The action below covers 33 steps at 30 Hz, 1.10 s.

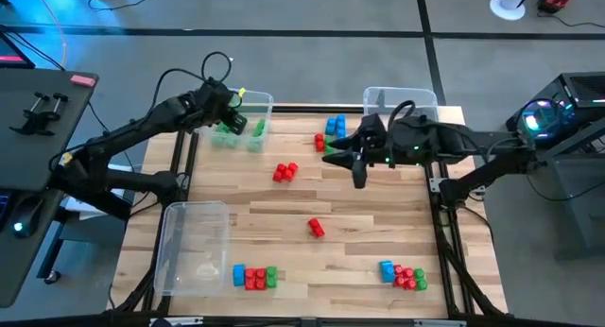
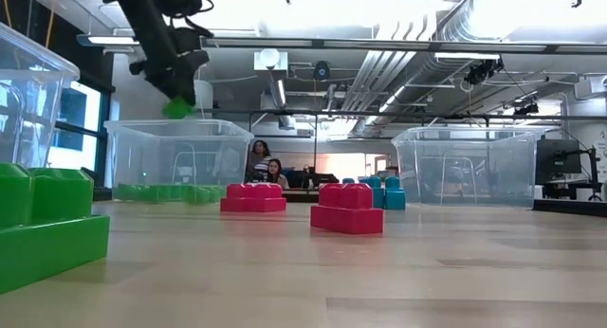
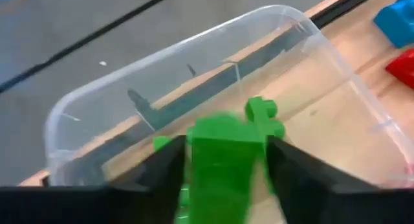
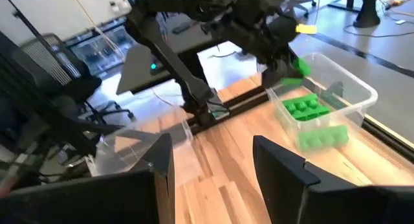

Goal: Sort blocks
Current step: Put the green game piece into the top left transparent bin

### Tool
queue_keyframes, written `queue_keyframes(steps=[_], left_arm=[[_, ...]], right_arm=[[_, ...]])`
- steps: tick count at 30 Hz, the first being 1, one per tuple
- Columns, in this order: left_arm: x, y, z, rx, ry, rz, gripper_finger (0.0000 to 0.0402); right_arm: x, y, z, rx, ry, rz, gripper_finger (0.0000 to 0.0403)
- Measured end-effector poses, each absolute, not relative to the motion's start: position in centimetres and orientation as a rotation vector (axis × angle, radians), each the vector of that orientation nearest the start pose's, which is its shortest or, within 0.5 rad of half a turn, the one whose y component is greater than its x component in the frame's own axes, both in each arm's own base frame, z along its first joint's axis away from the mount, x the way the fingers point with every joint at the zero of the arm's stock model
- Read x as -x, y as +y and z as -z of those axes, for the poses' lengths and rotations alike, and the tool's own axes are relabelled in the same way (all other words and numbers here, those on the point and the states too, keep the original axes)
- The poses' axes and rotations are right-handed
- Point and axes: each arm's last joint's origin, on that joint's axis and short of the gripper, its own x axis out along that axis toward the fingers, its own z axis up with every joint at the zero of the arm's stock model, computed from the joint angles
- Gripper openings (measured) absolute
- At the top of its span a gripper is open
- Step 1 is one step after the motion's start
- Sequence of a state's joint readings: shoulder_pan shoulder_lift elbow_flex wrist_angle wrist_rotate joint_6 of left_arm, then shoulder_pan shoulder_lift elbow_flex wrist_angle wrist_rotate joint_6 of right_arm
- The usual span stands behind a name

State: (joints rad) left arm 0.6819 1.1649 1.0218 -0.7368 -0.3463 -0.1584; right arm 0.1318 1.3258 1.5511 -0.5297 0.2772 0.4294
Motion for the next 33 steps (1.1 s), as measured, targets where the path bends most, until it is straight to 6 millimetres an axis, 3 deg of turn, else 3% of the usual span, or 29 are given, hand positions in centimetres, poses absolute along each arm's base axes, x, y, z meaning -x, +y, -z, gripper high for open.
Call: queue_keyframes(steps=[3, 7, 10, 13, 19, 24, 28, 33], left_arm=[[-17.1, 14.9, -29.8, 0.333, 0.809, -0.976, 0.0274], [-16.9, 14.2, -30.5, 0.465, 0.726, -0.872, 0.0322], [-17.0, 13.3, -31.4, 0.558, 0.638, -0.720, 0.0331], [-17.9, 12.0, -32.7, 0.539, 0.527, -0.560, 0.0333], [-20.2, 9.2, -35.5, 0.441, 0.274, -0.347, 0.0334], [-21.5, 6.8, -37.3, 0.408, 0.125, -0.108, 0.0334], [-21.3, 5.8, -38.3, 0.418, 0.067, 0.000, 0.0334], [-19.9, 5.4, -38.9, 0.428, 0.061, 0.000, 0.0335]], right_arm=[[-27.2, 2.9, -44.2, -0.378, 0.282, 0.194, 0.0131], [-27.1, 2.9, -44.1, -0.378, 0.295, 0.196, 0.0131], [-27.0, 2.8, -43.6, -0.397, 0.342, 0.212, 0.0131], [-27.2, 2.9, -42.4, -0.440, 0.435, 0.255, 0.0131], [-29.0, 1.7, -38.6, -0.592, 0.604, 0.531, 0.0131], [-33.2, -2.1, -33.5, -0.617, 0.758, 0.696, 0.0131], [-36.0, -7.5, -28.5, -0.661, 0.836, 0.859, 0.0131], [-36.3, -13.4, -22.4, -0.725, 1.011, 1.076, 0.0131]])
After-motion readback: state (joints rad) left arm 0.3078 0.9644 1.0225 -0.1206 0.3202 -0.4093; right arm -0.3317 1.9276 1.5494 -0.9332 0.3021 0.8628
